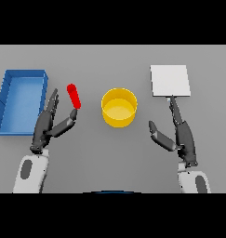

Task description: Pick up the red beaker and tilt it to pour out 1 green nut into yellow bowl. Pick up the yellow bowl and place it on the metallic measuring scale.

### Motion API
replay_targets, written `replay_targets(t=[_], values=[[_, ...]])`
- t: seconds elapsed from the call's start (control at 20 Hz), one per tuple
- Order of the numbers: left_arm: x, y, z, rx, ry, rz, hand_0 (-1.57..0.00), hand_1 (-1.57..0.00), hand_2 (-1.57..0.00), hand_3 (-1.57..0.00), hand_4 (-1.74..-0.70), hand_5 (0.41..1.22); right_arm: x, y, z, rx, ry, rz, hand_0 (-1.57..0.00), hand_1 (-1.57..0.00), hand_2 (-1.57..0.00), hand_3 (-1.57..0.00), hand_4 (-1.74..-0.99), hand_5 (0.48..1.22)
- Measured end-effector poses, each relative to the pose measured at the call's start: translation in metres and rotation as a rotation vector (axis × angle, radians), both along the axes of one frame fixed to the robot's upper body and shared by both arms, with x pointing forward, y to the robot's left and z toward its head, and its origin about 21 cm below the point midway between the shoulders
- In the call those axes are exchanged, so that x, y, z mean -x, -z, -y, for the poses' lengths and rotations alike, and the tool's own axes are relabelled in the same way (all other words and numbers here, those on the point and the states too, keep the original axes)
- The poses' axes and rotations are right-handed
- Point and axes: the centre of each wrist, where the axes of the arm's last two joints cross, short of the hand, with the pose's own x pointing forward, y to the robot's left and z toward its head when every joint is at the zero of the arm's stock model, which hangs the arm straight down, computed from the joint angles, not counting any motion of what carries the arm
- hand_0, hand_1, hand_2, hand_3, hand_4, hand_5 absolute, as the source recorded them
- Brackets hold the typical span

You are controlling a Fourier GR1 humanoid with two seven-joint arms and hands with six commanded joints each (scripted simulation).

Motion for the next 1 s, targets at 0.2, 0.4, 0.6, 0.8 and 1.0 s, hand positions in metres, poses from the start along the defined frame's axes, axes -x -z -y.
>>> replay_targets(t=[0.2,0.4,0.6,0.8,1.0], values=[[-0.028,0.008,0.004,-0.023,-0.020,-0.009,0.00,0.00,0.00,0.00,-1.15,0.632,0.000,0.001,0.002,-0.025,-0.016,0.012,0.00,0.00,0.00,0.00,-1.213,0.664],[-0.051,0.014,0.007,-0.012,-0.022,-0.015,0.00,0.00,0.00,0.00,-1.18,0.635,-0.002,-0.001,0.006,-0.019,-0.011,0.012,0.00,0.00,0.00,0.00,-1.233,0.666],[-0.069,0.023,0.013,-0.018,-0.016,-0.001,0.00,0.00,0.00,0.00,-1.21,0.636,-0.001,0.000,0.004,-0.012,-0.008,0.008,0.00,0.00,0.00,0.00,-1.247,0.673],[-0.084,0.028,0.022,-0.052,-0.006,0.024,0.00,0.00,0.00,0.00,-1.25,0.661,0.001,-0.002,0.002,-0.018,-0.019,0.015,0.00,0.00,0.00,0.00,-1.257,0.686],[-0.097,0.027,0.033,-0.071,0.005,0.031,0.00,0.00,0.00,0.00,-1.26,0.680,0.002,0.001,0.004,-0.022,-0.011,0.009,0.00,0.00,0.00,0.00,-1.262,0.691]])
